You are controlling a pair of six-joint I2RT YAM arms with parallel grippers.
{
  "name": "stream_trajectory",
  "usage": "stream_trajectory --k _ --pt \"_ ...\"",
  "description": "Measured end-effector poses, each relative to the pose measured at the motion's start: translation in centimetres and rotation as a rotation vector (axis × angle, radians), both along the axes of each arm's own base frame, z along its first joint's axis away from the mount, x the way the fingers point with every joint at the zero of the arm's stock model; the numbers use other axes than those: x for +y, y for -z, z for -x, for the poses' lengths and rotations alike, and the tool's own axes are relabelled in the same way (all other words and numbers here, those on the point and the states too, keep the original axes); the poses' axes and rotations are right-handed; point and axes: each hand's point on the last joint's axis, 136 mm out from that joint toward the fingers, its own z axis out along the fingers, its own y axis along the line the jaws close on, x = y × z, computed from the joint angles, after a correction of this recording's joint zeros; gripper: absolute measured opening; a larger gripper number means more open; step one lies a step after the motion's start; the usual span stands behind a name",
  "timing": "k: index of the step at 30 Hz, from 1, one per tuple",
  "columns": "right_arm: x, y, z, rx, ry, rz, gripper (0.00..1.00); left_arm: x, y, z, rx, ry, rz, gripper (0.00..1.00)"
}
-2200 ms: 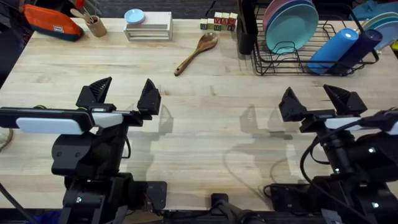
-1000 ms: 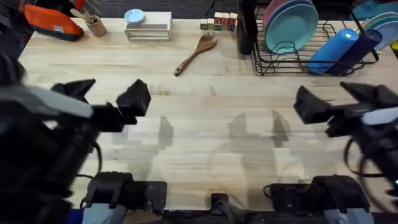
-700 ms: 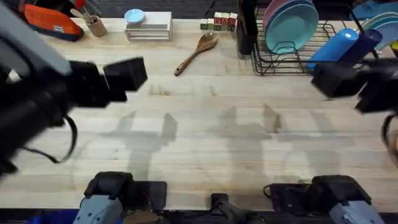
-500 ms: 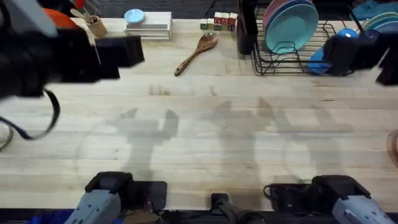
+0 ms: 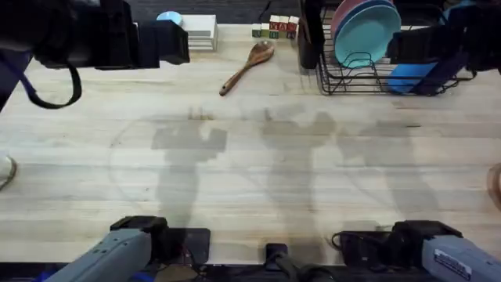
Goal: Pick up the spoon on the table one by one and put them onto the rack
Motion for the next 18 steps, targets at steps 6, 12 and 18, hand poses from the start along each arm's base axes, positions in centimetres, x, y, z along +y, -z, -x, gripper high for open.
stream_trajectory --k 6,12,18 --pt "0.1 -0.2 -0.1 -0.008 -0.003 -0.002 0.994 -0.1 -0.2 -0.2 -0.016 0.025 -0.012 0.993" --pt "0.1 -0.6 -0.5 -0.035 -0.004 -0.003 0.994 -0.6 -0.9 -1.4 -0.069 0.088 -0.033 0.994" --pt "0.1 -1.1 -0.9 -0.058 -0.006 -0.005 0.994 -2.6 -0.9 -3.0 -0.073 0.166 -0.037 0.994"
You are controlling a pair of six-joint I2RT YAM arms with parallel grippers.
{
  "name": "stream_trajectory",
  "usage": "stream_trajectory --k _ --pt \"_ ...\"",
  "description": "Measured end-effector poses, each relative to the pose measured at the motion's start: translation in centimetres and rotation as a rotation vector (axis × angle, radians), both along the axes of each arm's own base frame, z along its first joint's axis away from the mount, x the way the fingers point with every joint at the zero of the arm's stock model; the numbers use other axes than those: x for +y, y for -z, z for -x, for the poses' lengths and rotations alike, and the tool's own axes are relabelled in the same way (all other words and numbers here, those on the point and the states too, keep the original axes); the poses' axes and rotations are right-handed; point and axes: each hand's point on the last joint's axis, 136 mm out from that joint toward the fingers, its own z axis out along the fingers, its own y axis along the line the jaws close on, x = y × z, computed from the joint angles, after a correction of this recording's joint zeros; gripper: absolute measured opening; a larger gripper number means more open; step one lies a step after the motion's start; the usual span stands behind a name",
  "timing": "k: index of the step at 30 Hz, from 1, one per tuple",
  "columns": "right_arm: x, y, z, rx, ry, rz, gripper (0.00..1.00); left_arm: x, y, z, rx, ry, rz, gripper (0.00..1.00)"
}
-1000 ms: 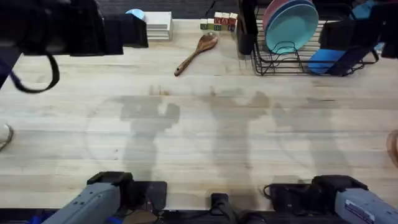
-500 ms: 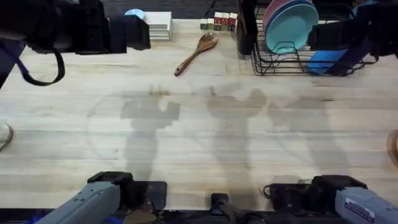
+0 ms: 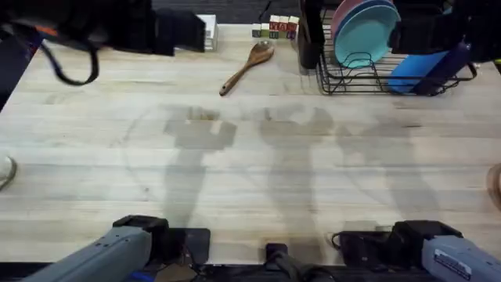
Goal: Pick up the spoon on the table one by one and put them onto the rack
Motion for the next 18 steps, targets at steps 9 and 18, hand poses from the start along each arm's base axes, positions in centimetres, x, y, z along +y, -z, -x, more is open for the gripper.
stream_trajectory --k 9,18 --pt "0.1 0.0 0.0 0.0 -0.002 0.0 0.994 -4.8 1.2 -5.2 0.047 0.127 -0.042 0.993" --pt "0.1 0.0 0.0 0.0 -0.002 0.0 0.994 -7.3 3.1 -9.9 0.008 0.191 -0.065 0.993"
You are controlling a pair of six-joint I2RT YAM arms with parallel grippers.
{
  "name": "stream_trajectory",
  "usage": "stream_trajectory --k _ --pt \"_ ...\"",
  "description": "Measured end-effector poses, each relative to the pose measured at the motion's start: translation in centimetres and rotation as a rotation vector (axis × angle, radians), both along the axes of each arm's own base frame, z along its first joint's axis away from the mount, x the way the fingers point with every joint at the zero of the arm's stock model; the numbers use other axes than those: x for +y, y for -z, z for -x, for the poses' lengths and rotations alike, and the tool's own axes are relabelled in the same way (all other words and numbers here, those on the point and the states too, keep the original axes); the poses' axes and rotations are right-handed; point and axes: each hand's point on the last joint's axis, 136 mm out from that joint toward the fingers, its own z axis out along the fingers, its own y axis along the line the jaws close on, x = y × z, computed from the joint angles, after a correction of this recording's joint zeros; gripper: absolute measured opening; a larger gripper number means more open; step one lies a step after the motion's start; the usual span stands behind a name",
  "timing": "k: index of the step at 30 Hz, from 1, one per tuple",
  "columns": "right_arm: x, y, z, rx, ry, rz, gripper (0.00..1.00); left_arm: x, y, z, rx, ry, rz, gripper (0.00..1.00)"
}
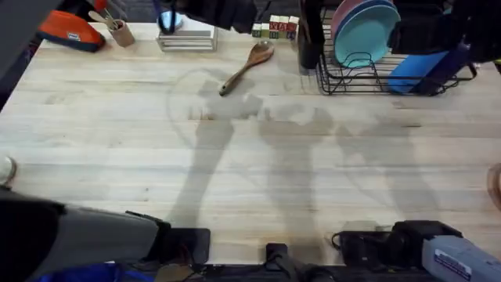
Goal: Pick up the spoon on the table one by one and put them onto the rack
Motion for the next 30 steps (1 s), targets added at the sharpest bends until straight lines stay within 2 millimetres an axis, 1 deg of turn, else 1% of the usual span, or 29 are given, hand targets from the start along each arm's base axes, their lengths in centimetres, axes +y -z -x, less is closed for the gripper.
stream_trajectory --k 4,5,6,9,14,22,23,30 --pt "0.0 0.0 0.0 0.0 0.0 0.0 0.995 -1.6 0.8 -1.5 -0.031 0.061 -0.021 0.993" --pt "0.0 0.0 0.0 0.0 0.0 0.0 0.995 -2.5 1.5 -2.5 -0.045 0.087 -0.029 0.993" --pt "0.0 0.0 0.0 0.0 0.0 0.0 0.994 -2.6 1.8 -2.9 -0.046 0.091 -0.031 0.993" --pt "0.0 0.0 0.0 0.0 0.0 0.0 0.994 -2.8 3.0 -3.5 -0.027 0.097 -0.04 0.993" --pt "0.0 0.0 0.0 0.0 0.0 0.0 0.994 -2.9 5.3 -4.0 0.023 0.1 -0.055 0.994" --pt "0.0 0.0 0.0 0.0 0.0 0.0 0.994 -3.2 7.5 -4.8 0.057 0.104 -0.065 0.993" --pt "0.0 0.0 0.0 0.0 0.0 0.0 0.994 -3.3 8.6 -5.4 0.072 0.104 -0.069 0.993" --pt "0.0 0.0 0.0 0.0 0.0 0.0 0.994 -3.7 11.7 -6.8 0.101 0.105 -0.076 0.993"
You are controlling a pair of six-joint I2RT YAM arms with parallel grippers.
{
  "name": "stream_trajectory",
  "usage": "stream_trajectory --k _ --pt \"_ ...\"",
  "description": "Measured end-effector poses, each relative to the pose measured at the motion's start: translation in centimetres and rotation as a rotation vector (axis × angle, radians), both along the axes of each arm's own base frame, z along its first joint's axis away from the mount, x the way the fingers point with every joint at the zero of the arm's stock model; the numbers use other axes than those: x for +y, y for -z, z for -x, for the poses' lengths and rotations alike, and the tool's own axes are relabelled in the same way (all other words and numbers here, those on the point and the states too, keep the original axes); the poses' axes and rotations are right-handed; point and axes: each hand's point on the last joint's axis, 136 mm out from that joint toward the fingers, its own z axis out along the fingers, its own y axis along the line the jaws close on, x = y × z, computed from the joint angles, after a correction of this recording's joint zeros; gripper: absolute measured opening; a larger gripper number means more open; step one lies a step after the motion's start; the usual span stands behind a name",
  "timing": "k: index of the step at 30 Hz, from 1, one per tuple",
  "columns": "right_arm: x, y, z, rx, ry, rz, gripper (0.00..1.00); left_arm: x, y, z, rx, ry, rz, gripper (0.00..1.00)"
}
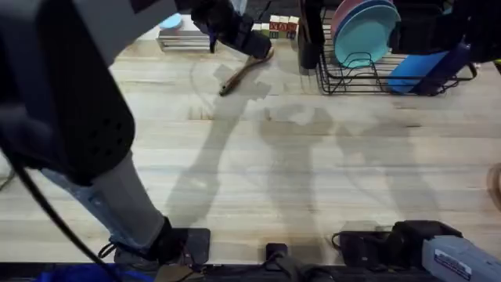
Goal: Pick up the spoon on the table one by one and put them onto the rack
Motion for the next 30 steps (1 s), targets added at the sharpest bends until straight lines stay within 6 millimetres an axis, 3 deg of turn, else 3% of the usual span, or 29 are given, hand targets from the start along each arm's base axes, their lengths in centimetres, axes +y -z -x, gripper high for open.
stream_trajectory --k 4,20,27,30 --pt "0.0 0.0 0.0 0.0 0.0 0.0 0.994 -0.2 1.4 -0.8 0.005 0.0 -0.001 0.993" --pt "0.0 0.0 0.0 0.0 0.0 0.0 0.994 -0.4 10.7 -1.2 0.157 0.0 -0.046 0.993" --pt "0.0 0.0 0.0 0.0 0.0 0.0 0.994 -0.5 10.8 -1.5 0.151 0.002 -0.04 0.995" --pt "0.0 0.0 0.0 0.0 0.0 0.0 0.994 -0.6 10.9 -1.5 0.154 0.004 -0.035 0.933"
